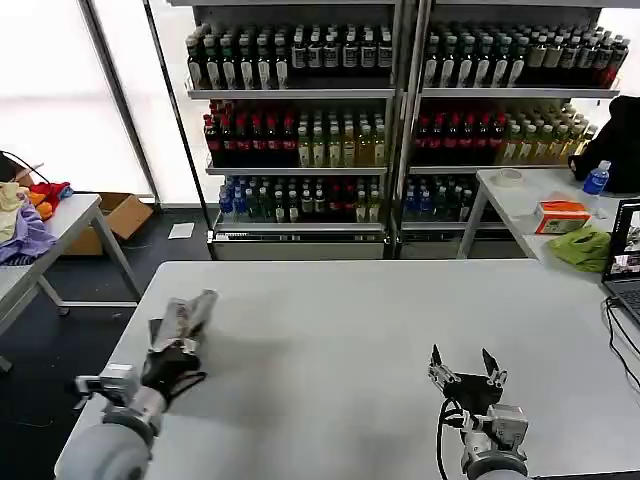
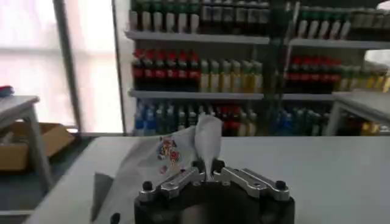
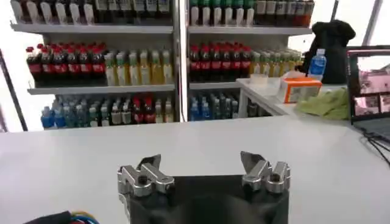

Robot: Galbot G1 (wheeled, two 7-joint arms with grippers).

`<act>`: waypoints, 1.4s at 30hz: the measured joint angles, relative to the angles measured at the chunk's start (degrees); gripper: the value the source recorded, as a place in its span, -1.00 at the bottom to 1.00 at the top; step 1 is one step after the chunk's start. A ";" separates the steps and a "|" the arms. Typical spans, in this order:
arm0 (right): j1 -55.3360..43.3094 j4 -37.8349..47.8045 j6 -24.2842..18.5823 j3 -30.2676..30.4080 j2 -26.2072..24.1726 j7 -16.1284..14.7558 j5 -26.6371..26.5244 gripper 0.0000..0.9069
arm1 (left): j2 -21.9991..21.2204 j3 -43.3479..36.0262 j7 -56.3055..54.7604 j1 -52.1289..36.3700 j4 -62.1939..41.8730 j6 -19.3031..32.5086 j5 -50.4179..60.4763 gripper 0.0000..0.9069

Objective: Fold and organize the clothes.

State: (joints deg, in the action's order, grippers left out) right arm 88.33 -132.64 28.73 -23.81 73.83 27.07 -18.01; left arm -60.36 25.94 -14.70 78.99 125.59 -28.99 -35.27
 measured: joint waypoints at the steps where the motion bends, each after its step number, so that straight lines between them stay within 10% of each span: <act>1: 0.38 -0.18 -0.07 -0.01 0.28 -0.06 0.32 1.00 | -0.55 -1.82 -0.50 -0.54 0.17 0.06 0.15 -1.00; 10: 2.32 -1.21 -0.07 -0.04 1.86 -0.01 2.54 1.00 | -5.68 -12.06 -2.78 -6.45 -2.78 0.98 1.27 -1.00; 12: 2.42 -1.21 0.03 0.14 2.04 -0.02 2.78 1.00 | -6.54 -13.37 -2.86 -7.45 -4.11 1.08 1.59 -0.02; 13: 2.40 -1.19 0.10 0.23 2.12 -0.05 2.87 1.00 | -6.89 -13.88 -2.86 -7.83 -4.73 1.10 1.66 1.00; 29: 0.77 0.88 1.63 1.74 1.59 -0.07 2.11 1.00 | -11.66 -18.61 -0.59 -11.27 -8.18 5.19 -3.61 1.00; 42: -8.56 7.44 3.49 7.23 -0.14 -0.73 -12.65 1.00 | -7.29 -11.21 -1.95 -10.69 -8.84 2.90 3.97 1.00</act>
State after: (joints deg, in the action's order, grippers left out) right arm 79.76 -125.20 32.22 -16.58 73.69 26.34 -30.66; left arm -67.66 14.73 -16.65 68.30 116.74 -26.09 -31.30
